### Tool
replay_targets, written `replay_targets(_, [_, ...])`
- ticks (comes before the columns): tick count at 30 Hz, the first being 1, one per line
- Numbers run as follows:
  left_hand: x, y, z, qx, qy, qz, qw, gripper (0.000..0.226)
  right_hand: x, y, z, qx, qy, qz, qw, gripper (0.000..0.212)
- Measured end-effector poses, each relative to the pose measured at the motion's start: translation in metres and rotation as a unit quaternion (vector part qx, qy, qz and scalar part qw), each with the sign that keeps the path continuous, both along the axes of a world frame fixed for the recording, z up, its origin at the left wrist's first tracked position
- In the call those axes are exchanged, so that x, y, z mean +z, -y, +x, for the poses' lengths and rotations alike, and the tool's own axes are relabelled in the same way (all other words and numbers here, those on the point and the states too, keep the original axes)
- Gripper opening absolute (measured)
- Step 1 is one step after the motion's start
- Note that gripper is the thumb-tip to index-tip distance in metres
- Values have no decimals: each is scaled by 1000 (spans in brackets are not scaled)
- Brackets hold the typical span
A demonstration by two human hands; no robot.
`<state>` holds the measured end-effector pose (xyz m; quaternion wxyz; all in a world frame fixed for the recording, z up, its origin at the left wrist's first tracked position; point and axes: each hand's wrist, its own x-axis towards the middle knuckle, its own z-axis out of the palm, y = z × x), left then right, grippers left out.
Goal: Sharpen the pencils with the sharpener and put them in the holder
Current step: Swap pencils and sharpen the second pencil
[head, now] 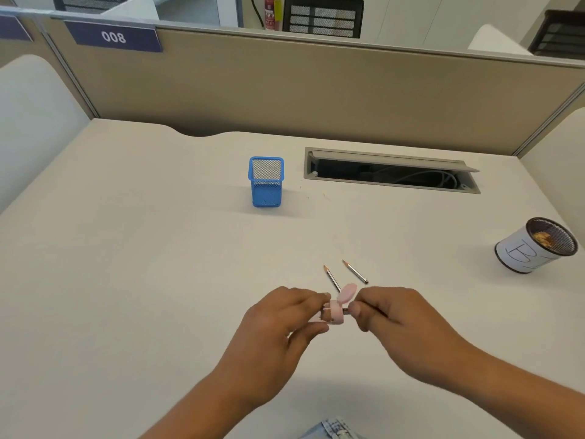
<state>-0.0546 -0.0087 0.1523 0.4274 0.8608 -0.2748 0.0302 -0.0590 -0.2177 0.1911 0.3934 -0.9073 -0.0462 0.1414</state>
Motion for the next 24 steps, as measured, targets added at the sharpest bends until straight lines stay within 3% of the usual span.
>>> replay_targets(2, [-5,2,-1,-2,50,22,998,29,3,-1,2,-100,-189,129,968,42])
replay_targets(4, [-3,2,2,6,18,-7,1000,28,6,0,3,-82,-205,120,968,44])
replay_targets(7, [3,0,5,31,-83,-74,993,25,8,3,1,17,-61,47,997,28])
replay_targets(9, [7,-2,6,31,-133,-95,986,25,8,8,1,93,74,-13,993,15])
replay_targets(12, [12,-3,5,27,-191,-128,973,27,7,13,6,191,277,-208,918,18])
replay_targets(14, [11,-2,3,46,-171,-129,976,26,3,13,5,190,294,-231,908,24])
replay_targets(16, [7,1,0,69,-100,-124,985,27,5,6,2,148,225,-171,948,31])
replay_targets(19, [-2,5,-2,54,53,-85,994,30,8,0,0,31,30,-32,999,42])
replay_targets(22, [-10,9,-5,32,135,-53,989,28,19,3,3,-65,-225,132,963,44])
replay_targets(24, [-10,9,-4,40,101,-65,992,28,21,3,5,-39,-230,132,963,49])
